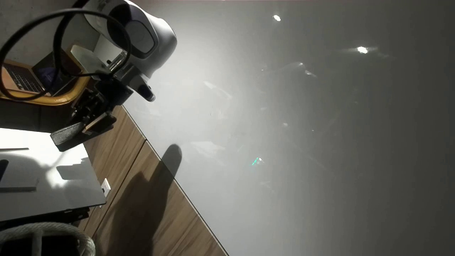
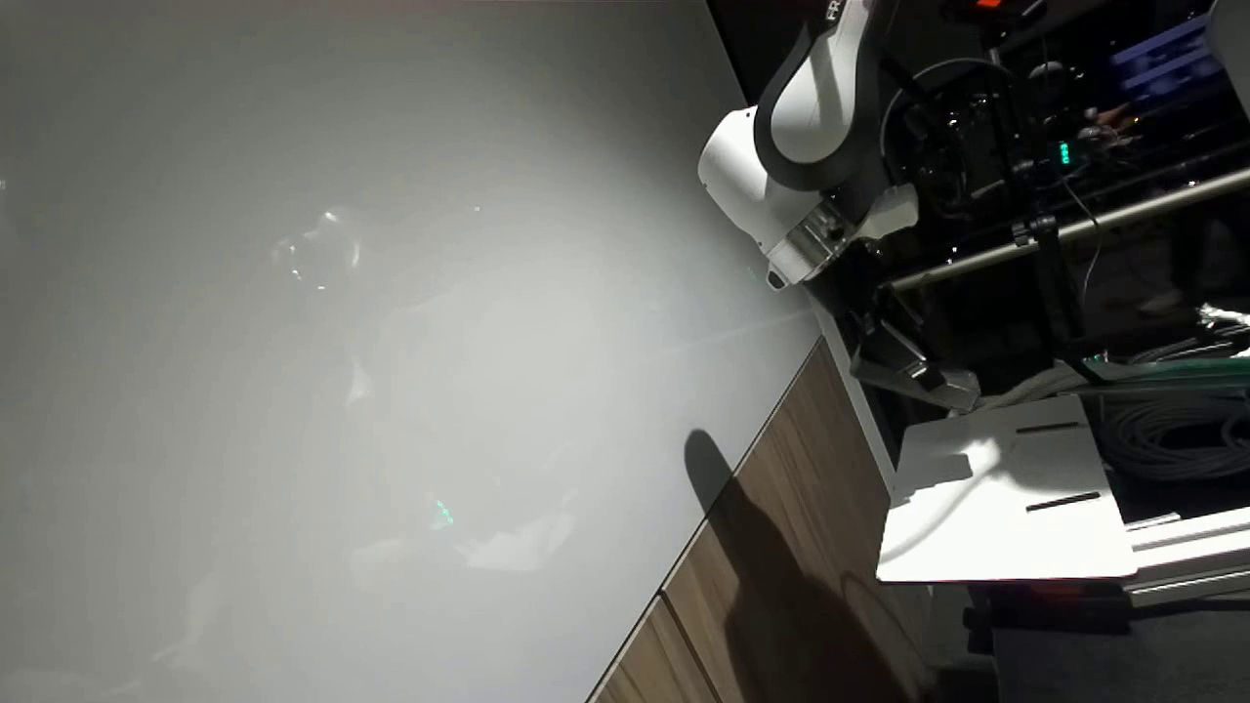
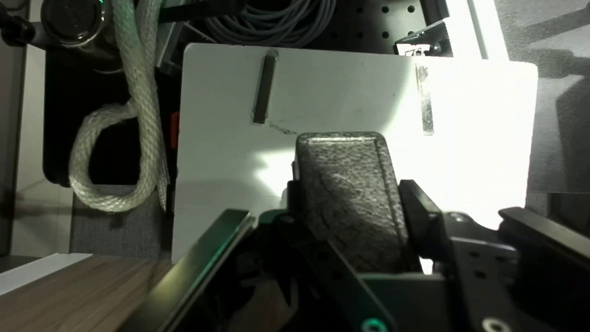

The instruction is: Use the eraser to wipe the whiteboard.

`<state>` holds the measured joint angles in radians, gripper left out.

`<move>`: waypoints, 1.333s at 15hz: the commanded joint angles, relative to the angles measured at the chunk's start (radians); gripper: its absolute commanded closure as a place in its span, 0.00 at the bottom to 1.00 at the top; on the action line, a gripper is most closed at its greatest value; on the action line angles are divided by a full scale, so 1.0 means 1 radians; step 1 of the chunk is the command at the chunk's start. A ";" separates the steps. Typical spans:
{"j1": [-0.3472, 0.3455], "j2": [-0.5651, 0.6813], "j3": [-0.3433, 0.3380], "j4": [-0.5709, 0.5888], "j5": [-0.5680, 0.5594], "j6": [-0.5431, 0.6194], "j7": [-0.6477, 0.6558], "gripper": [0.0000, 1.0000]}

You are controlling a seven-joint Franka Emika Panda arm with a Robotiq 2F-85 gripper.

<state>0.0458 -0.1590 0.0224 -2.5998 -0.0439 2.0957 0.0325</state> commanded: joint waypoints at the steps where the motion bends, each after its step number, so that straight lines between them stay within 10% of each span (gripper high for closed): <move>1: -0.007 0.057 -0.005 0.021 0.033 0.034 -0.032 0.72; 20: -0.026 0.223 -0.008 0.093 0.090 0.134 -0.067 0.72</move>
<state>0.0216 0.0299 0.0107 -2.5202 0.0282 2.2025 -0.0205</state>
